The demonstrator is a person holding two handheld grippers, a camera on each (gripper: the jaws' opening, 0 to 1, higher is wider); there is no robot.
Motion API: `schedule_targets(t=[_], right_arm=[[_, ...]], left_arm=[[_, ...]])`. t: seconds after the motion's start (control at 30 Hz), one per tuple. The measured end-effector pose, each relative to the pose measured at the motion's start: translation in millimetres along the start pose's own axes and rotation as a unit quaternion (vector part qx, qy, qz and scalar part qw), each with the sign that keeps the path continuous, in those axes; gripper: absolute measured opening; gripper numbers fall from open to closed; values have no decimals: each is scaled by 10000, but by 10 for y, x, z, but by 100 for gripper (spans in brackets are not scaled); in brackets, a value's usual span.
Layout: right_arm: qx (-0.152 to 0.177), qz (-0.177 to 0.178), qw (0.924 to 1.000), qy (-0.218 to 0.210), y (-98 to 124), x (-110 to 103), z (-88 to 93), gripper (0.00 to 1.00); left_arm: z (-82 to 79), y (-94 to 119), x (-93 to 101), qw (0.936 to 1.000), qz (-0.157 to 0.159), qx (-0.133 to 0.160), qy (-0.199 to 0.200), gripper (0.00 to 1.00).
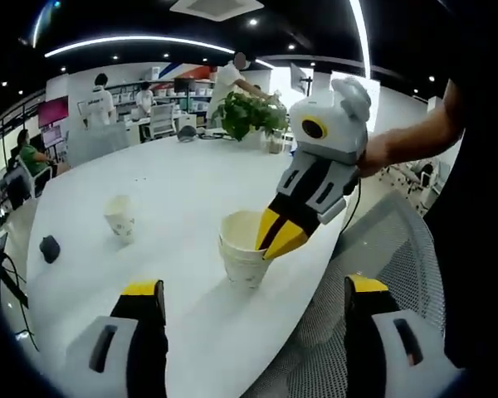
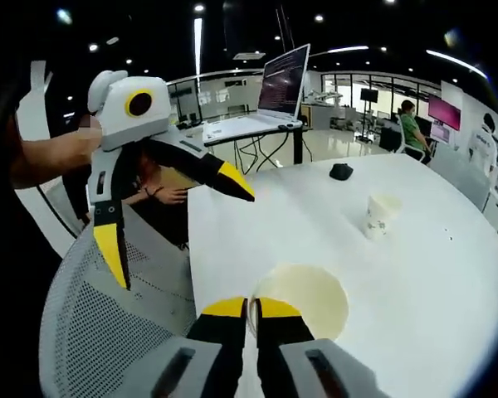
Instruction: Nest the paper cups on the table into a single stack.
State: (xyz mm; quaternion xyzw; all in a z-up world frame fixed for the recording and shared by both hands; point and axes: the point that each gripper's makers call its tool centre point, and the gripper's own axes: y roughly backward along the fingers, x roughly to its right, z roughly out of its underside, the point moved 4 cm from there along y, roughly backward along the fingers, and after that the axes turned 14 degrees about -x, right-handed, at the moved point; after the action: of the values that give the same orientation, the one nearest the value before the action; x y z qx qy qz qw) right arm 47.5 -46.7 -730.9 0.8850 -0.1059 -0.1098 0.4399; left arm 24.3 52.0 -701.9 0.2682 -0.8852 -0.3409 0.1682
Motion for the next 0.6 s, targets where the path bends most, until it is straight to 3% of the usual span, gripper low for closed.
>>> schedule_targets(t=[0.6], right_arm=[[-11,-75,9999,-141,-66,-9,26,2]], left_arm=[[16,-7,1,10000,5,-60,-36,87]])
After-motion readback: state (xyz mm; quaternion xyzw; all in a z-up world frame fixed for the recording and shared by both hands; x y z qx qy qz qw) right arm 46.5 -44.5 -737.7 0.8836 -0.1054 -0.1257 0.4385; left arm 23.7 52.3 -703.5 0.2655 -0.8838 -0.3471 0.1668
